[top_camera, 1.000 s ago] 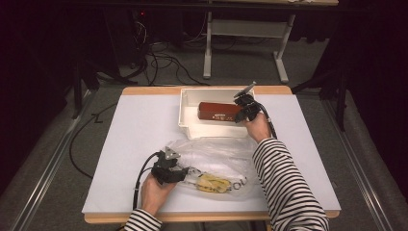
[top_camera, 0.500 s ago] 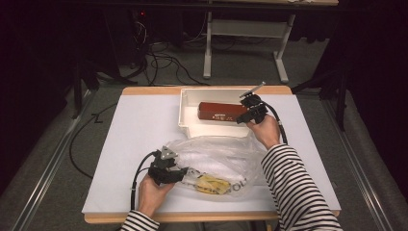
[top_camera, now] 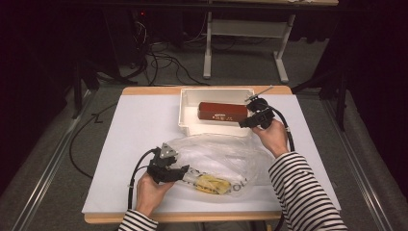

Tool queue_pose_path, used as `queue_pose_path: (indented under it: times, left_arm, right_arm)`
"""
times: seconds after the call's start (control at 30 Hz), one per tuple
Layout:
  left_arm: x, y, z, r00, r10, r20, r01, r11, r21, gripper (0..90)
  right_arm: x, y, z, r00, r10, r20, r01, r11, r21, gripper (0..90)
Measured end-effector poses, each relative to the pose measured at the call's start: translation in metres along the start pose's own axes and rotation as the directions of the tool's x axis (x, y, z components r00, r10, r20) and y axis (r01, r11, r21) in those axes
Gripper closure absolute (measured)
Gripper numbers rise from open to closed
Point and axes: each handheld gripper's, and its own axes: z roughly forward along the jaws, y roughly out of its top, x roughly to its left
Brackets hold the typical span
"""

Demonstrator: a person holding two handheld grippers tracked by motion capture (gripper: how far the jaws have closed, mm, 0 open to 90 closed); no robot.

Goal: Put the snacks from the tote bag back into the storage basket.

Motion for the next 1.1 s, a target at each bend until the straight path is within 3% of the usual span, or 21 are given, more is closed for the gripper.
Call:
queue_pose_path:
  times: [0.17, 0.27, 0.47, 0.73, 0.87, 1.0, 1.1]
  left_arm:
    - [0.002, 0.001, -0.001, 0.9997, -0.019, 0.015, 0.02, 0.9998, -0.004, 45.9]
    - [0.0, 0.002, -0.004, 0.9998, -0.011, 0.016, 0.011, 0.9999, -0.013, 46.0]
    - [-0.008, 0.005, -0.011, 0.9981, 0.044, 0.043, -0.042, 0.9987, -0.027, 49.4]
    - [-0.018, 0.003, -0.02, 0.9941, 0.097, 0.048, -0.095, 0.9943, -0.05, 47.8]
    - [-0.02, 0.001, -0.024, 0.9972, 0.074, 0.014, -0.073, 0.997, -0.024, 48.6]
    - [-0.021, -0.006, -0.031, 0.998, 0.062, 0.014, -0.062, 0.9976, -0.032, 48.5]
    - [-0.021, -0.007, -0.034, 0.9975, 0.057, 0.041, -0.056, 0.9978, -0.037, 51.0]
  right_arm:
    - [0.003, -0.009, -0.011, 0.9997, -0.01, -0.021, 0.009, 0.999, -0.034, 67.5]
    - [0.003, -0.013, -0.012, 0.9996, -0.012, -0.025, 0.011, 1.0, -0.023, 66.2]
    - [0.0, -0.024, -0.023, 0.9998, -0.001, -0.022, 0.0, 0.999, -0.044, 65.7]
    - [-0.001, -0.046, -0.029, 0.9995, -0.002, -0.031, 0.0, 0.998, -0.063, 65.7]
    - [-0.002, -0.055, -0.033, 0.9995, -0.001, -0.03, -0.001, 0.997, -0.08, 65.6]
    - [0.0, -0.062, -0.038, 0.9996, -0.008, -0.027, 0.005, 0.996, -0.093, 65.6]
    - [0.0, -0.066, -0.04, 0.9996, -0.006, -0.026, 0.003, 0.995, -0.104, 65.6]
